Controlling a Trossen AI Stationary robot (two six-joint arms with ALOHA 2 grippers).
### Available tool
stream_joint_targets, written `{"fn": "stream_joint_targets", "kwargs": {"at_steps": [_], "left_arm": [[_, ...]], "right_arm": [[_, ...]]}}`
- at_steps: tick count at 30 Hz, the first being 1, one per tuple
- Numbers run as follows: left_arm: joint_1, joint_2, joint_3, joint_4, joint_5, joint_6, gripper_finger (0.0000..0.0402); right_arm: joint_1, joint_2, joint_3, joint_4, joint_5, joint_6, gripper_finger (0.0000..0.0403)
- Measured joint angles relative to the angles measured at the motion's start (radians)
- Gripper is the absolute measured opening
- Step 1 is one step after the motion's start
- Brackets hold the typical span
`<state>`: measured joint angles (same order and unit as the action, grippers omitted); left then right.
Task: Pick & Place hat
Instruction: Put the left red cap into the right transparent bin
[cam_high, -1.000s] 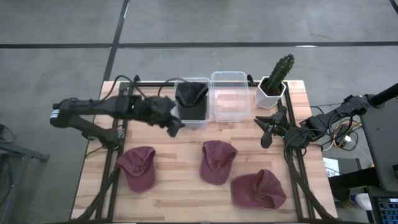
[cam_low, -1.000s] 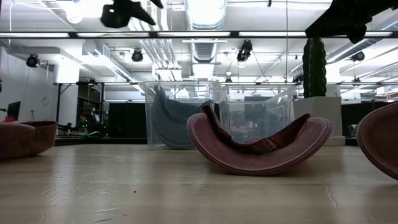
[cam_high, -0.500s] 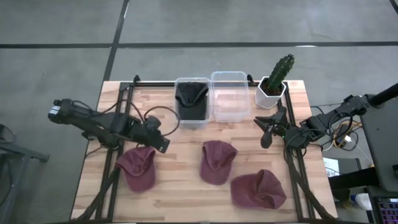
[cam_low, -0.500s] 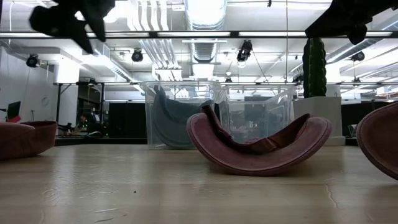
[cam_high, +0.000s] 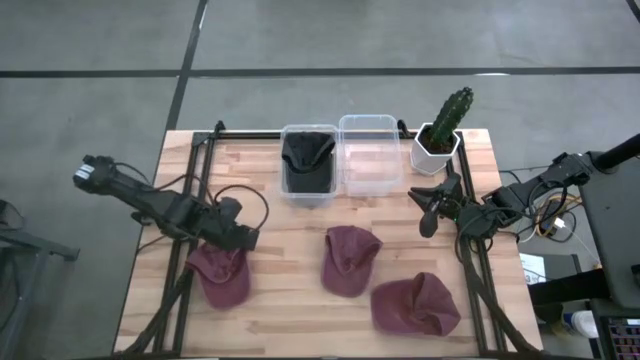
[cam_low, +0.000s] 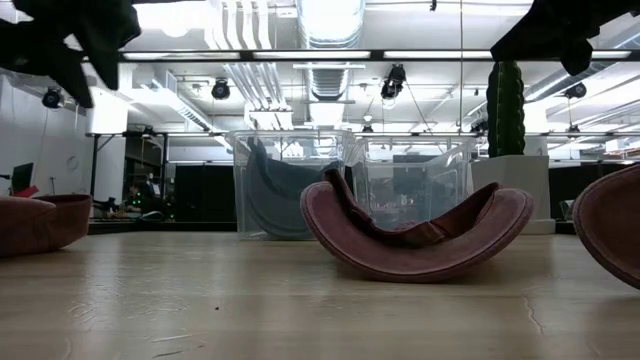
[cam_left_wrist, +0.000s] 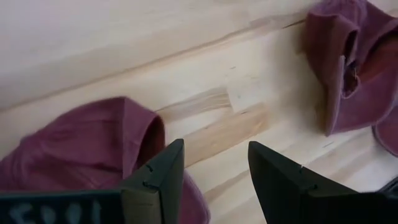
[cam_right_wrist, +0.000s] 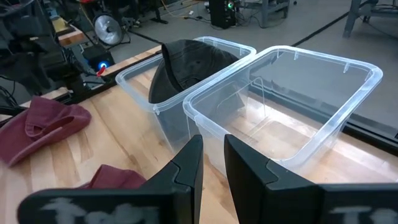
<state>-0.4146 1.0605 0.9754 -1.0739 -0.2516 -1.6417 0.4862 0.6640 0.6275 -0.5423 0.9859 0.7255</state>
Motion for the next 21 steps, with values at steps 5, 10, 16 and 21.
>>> {"fn": "stream_joint_targets", "kwargs": {"at_steps": [5, 10, 16, 21], "left_arm": [[-0.076, -0.007, -0.038, -0.009, -0.003, -0.148, 0.017], [-0.175, -0.001, -0.052, -0.065, -0.004, -0.336, 0.017], [-0.274, 0.006, -0.053, -0.14, 0.004, -0.478, 0.017], [-0.283, 0.009, -0.067, -0.204, 0.052, -0.489, 0.017]], "right_arm": [[0.0, 0.0, 0.0, -0.001, 0.0, -0.003, 0.0059], [0.0, 0.0, 0.0, -0.001, 0.0, -0.003, 0.0059], [0.0, 0.0, 0.0, -0.002, 0.0, -0.003, 0.0059], [0.0, 0.0, 0.0, -0.002, 0.0, -0.003, 0.0059]]}}
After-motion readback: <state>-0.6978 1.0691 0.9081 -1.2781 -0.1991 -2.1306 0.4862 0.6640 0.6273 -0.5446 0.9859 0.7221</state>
